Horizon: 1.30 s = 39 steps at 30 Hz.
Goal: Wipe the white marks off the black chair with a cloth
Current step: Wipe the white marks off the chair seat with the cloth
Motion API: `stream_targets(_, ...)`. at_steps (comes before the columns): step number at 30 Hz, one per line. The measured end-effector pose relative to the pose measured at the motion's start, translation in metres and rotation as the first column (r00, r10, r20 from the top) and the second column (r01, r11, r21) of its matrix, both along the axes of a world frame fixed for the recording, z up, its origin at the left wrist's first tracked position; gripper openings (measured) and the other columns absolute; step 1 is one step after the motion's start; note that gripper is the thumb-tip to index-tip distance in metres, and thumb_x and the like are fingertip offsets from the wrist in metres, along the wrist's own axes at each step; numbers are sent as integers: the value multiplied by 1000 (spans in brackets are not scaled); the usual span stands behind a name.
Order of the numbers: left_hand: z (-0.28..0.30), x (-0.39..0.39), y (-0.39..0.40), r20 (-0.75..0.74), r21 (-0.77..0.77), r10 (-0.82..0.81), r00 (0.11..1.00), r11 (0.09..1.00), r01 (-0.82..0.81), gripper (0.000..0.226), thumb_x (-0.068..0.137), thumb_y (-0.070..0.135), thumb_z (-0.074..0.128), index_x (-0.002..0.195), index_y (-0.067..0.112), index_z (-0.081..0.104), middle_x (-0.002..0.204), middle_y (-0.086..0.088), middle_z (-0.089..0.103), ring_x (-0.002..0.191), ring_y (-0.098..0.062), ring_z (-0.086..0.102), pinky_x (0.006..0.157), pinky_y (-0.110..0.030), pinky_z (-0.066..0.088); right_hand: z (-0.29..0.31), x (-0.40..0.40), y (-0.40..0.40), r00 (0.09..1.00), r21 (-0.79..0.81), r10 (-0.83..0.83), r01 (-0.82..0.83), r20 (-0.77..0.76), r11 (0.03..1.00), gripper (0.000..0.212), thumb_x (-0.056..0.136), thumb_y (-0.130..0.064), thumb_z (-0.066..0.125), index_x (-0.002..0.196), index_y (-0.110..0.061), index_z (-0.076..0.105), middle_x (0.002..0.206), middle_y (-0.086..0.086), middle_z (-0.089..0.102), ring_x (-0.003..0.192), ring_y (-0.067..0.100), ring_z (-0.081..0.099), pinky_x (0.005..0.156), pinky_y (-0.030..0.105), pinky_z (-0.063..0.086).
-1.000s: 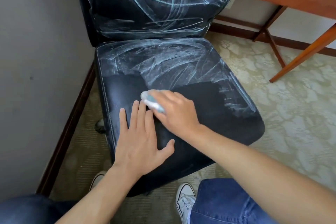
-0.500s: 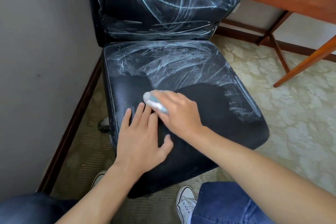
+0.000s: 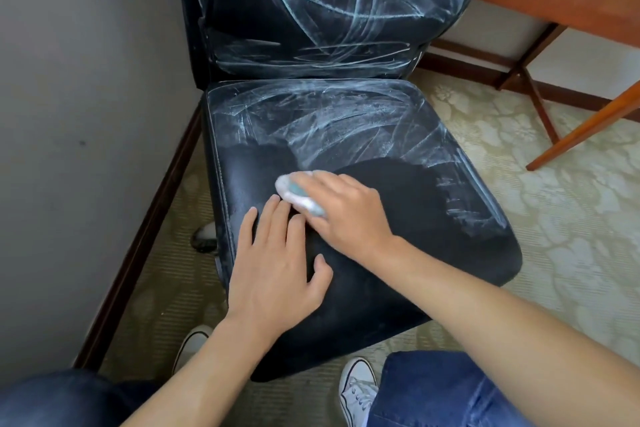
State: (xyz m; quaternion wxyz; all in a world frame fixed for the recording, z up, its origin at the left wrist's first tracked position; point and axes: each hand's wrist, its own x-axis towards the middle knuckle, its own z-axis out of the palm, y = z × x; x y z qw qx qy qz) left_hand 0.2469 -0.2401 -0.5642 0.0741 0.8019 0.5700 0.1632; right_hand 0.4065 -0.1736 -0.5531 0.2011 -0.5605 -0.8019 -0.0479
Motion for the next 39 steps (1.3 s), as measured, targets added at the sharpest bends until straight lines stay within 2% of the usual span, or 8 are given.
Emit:
stream_targets(2, 0, 0, 0, 14, 8, 13, 1000, 1000, -13, 55, 87, 44, 58, 127, 6, 61, 156, -15, 48, 153, -34, 33, 125, -55, 24, 9, 11, 8, 999, -9, -17, 17, 49, 1000, 32, 99, -57, 54, 128, -45, 62, 119, -17, 68, 93, 16, 65, 61, 36, 54)
stream_targets(4, 0, 0, 1, 1, 13, 12, 1000, 1000, -12, 56, 87, 44, 58, 128, 7, 61, 156, -16, 48, 153, -36, 33, 124, -57, 25, 13, 41, 29, 970, -68, -237, 240, 57, 968, 24, 99, -54, 48, 121, -49, 56, 117, -16, 64, 99, 19, 62, 68, 36, 47)
stream_targets(8, 2, -1, 4, -26, 6, -12, 1000, 1000, 12, 60, 88, 47, 56, 137, 12, 63, 157, -13, 50, 150, -37, 37, 122, -60, 27, 10, 96, 47, 831, -64, -554, 557, 55, 828, 32, 103, -45, 50, 131, -31, 50, 110, 2, 65, 97, 36, 64, 65, 39, 43)
stream_targets(13, 12, -9, 21, -21, 73, -48, 999, 996, 50, 44, 87, 46, 57, 121, 20, 70, 136, -1, 63, 129, -28, 55, 104, -47, 39, 9, 14, 28, 971, -111, -237, 231, -42, 967, 34, 96, -52, 53, 129, -43, 57, 116, -9, 68, 98, 25, 67, 75, 40, 57)
stream_targets(17, 9, -10, 32, 13, 110, -54, 998, 993, 52, 36, 88, 41, 57, 112, 16, 68, 121, -2, 61, 115, -27, 56, 106, -47, 38, 15, -1, 20, 1000, -42, -10, 10, 12, 999, 32, 98, -54, 53, 128, -43, 60, 117, -14, 68, 93, 19, 65, 63, 38, 56)
stream_targets(23, 1, -7, 33, -78, -9, -59, 995, 998, 58, 62, 93, 55, 49, 146, 24, 56, 163, -13, 40, 156, -38, 25, 125, -67, 9, 12, 88, 58, 828, -76, -555, 560, 78, 825, 23, 101, -42, 51, 120, -30, 51, 104, 2, 64, 92, 35, 64, 61, 37, 41)
stream_targets(32, -4, -6, 36, -145, -46, -80, 986, 996, 74, 75, 97, 67, 33, 164, 33, 30, 174, -13, 15, 161, -38, 8, 123, -72, 5, 11, -1, 42, 999, -136, -4, 0, -33, 991, 38, 98, -59, 50, 134, -46, 53, 122, -17, 66, 104, 15, 65, 73, 39, 57)
stream_targets(39, -5, -6, 34, -139, -40, -79, 987, 996, 74, 72, 95, 66, 39, 159, 33, 41, 172, -14, 23, 160, -40, 11, 121, -74, 9, 7, 92, 72, 838, -119, -544, 543, 24, 831, 27, 102, -45, 50, 128, -37, 50, 113, 1, 65, 96, 34, 64, 70, 42, 52)
